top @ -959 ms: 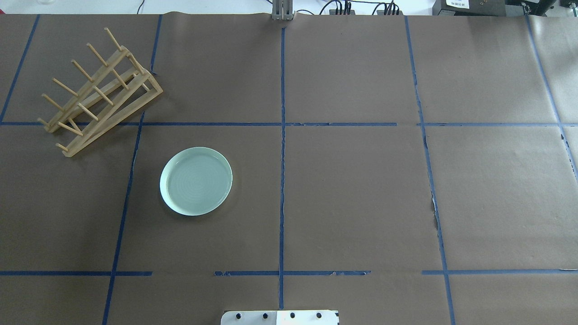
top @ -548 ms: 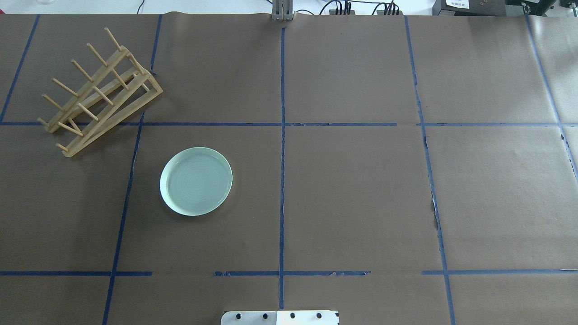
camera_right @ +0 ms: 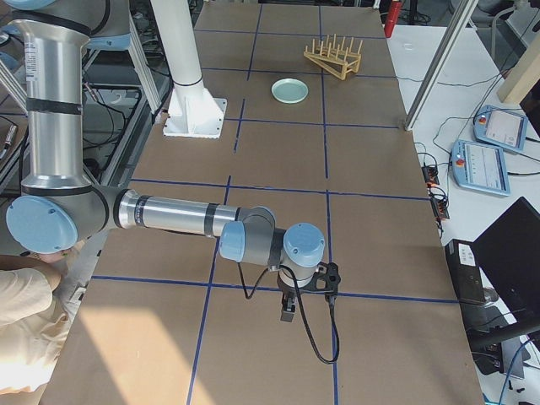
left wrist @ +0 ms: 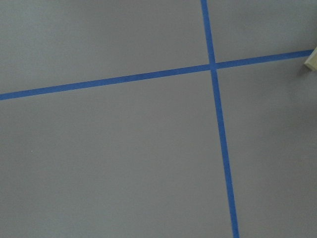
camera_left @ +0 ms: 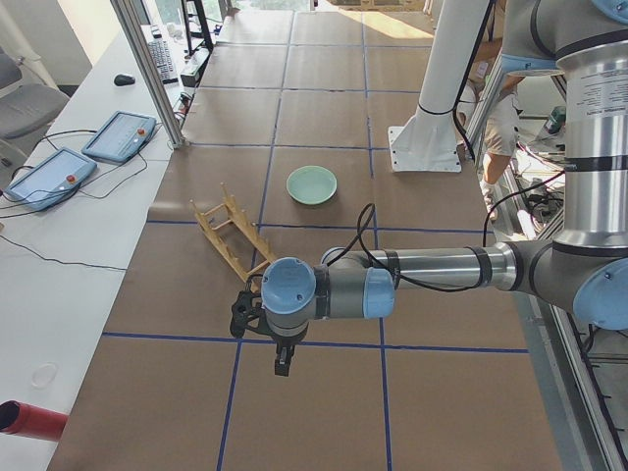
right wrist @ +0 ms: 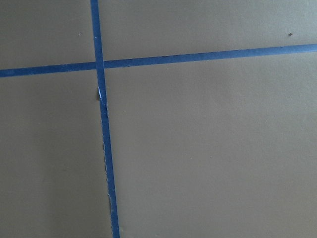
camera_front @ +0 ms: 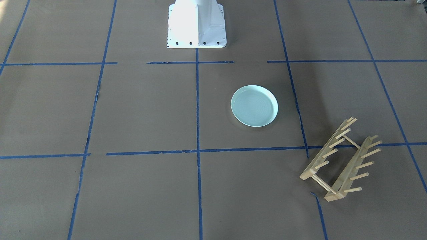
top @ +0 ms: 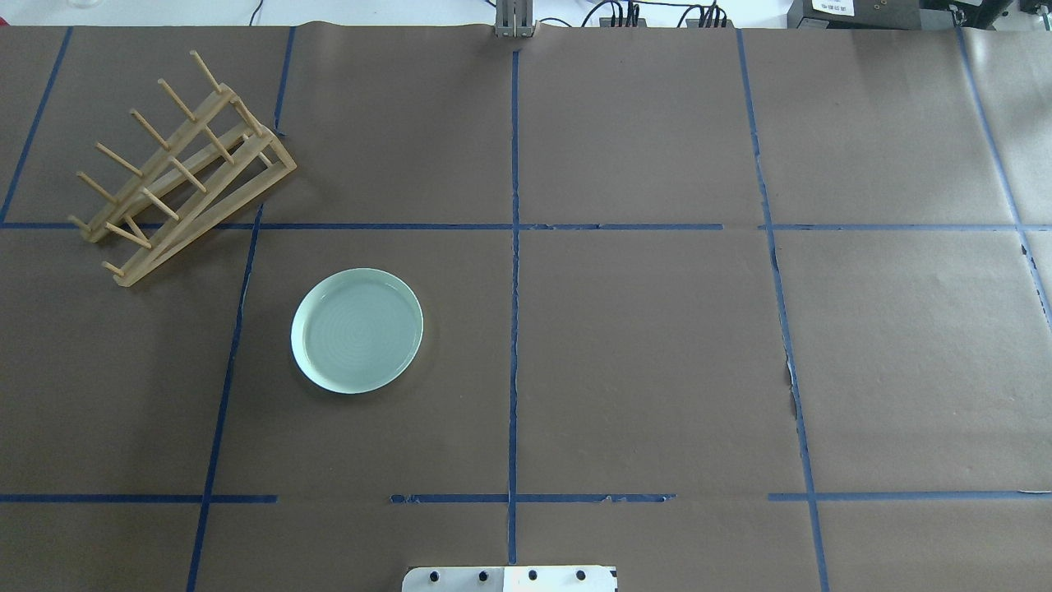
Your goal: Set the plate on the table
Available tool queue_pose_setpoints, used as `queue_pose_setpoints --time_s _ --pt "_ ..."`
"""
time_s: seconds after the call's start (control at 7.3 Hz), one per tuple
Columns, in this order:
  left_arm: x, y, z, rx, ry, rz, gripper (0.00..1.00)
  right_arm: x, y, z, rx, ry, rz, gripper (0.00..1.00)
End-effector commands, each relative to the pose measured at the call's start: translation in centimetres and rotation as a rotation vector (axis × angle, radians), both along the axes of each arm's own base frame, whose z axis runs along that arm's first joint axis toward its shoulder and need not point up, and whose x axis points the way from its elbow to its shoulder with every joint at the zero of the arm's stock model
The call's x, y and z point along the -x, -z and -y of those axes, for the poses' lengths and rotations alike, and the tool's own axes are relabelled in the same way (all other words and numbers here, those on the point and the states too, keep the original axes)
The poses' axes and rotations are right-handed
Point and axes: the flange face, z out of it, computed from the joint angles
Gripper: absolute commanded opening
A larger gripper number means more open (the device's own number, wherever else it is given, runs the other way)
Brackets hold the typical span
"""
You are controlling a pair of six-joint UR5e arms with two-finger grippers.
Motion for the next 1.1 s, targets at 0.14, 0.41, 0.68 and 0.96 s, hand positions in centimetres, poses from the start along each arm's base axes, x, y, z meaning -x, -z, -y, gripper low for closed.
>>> queue_pose_setpoints --time_s 0.14,0.41,0.68,0.96 --pt "0.1 1.2 0.4 -0.019 0.006 0.010 1.00 0.0 0.0 0.0 0.000 0.000 0.000 1.00" --pt "0.1 2.2 0.9 -0.045 0.004 0.012 1.00 0.0 0.0 0.0 0.000 0.000 0.000 1.00" --pt "0.1 2.3 0.9 -0.048 0.004 0.006 1.00 0.0 0.0 0.0 0.000 0.000 0.000 1.00" --pt "0.2 2.4 0.9 -0.046 0.007 0.009 1.00 0.0 0.0 0.0 0.000 0.000 0.000 1.00"
